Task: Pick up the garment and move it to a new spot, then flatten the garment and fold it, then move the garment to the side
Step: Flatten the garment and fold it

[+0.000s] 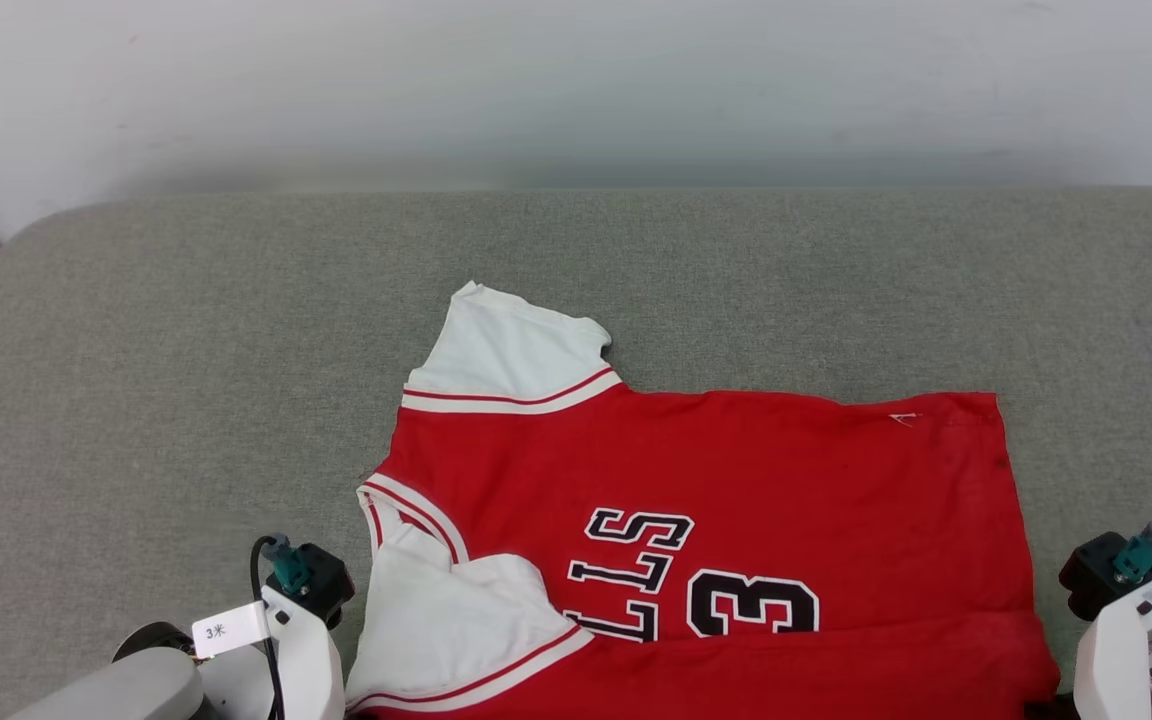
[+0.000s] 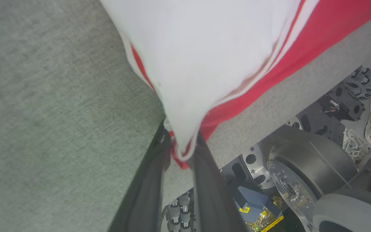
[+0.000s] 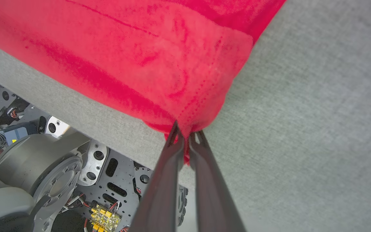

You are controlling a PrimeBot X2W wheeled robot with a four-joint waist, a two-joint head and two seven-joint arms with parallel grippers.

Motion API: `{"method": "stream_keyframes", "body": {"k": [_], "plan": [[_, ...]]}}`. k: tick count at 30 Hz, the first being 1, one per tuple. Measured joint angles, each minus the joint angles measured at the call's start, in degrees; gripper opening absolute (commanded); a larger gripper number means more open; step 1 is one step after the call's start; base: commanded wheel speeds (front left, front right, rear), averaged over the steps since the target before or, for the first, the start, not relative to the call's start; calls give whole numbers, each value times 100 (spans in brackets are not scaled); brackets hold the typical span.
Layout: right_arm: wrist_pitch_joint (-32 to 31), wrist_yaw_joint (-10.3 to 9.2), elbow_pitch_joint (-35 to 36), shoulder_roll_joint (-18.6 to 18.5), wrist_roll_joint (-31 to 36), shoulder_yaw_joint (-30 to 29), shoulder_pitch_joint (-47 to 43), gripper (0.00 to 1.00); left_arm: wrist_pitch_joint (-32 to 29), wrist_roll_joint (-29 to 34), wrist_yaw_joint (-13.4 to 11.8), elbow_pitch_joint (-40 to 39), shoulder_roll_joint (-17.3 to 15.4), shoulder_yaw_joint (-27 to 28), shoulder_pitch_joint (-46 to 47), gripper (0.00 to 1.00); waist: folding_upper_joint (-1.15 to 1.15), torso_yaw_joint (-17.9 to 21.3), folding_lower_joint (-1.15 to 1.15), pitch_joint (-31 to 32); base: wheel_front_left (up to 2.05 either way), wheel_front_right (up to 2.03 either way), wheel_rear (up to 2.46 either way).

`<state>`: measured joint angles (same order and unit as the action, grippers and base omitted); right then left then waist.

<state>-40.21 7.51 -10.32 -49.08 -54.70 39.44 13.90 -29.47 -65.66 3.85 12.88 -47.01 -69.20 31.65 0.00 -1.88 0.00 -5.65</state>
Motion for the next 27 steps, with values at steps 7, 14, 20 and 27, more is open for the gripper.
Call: {"method": "stream_keyframes", "body": {"k": [7,14,20,27], "plan": [[1259,0,263,127,475,-667,32,100,305,-10,-146,-590,-419,345,137,100,0,-29,0,322,0,0,0],[2821,-1,428,635,1452,-1706,80,100,840,404,-489,-792,-633,789,637,100,0,40,0,385,0,0,0],[3678,-1,926,1646,2633,-3017,-306,100,1391,899,-743,-328,-268,1210,1475,100,0,242,0,87,0,0,0],[3760,-1,1738,2448,3336,-3685,-799,100,861,845,-509,390,91,1360,2438,100,0,503,0,-374,0,0,0]]}}
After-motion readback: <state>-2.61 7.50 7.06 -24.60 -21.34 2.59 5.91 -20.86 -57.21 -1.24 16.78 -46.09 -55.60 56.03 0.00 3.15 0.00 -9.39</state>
